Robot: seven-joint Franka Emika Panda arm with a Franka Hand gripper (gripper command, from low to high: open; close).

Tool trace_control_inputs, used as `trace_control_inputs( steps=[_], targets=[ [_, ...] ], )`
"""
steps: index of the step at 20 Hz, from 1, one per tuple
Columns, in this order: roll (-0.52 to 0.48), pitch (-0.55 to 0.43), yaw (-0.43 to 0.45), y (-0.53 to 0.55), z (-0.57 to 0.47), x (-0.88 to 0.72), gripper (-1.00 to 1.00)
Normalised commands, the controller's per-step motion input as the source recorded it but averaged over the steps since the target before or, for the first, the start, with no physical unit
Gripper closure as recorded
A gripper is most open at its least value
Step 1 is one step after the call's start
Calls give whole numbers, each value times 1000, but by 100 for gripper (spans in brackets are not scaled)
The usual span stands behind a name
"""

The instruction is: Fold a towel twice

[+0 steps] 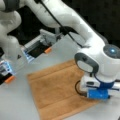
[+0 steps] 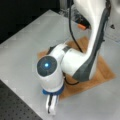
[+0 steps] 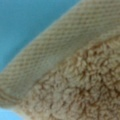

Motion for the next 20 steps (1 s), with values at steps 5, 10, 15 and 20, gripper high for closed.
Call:
trace_control_inputs(
  steps=[5,10,15,20],
  targets=[
    [-139,-103,14,-129,-268,-142,100],
    [-131,-81,-10,-111,-297,-140,100],
    [-138,-9,-23,-103,-301,-172,100],
    [-142,-22,-29,-67,-329,-122,100]
  ],
)
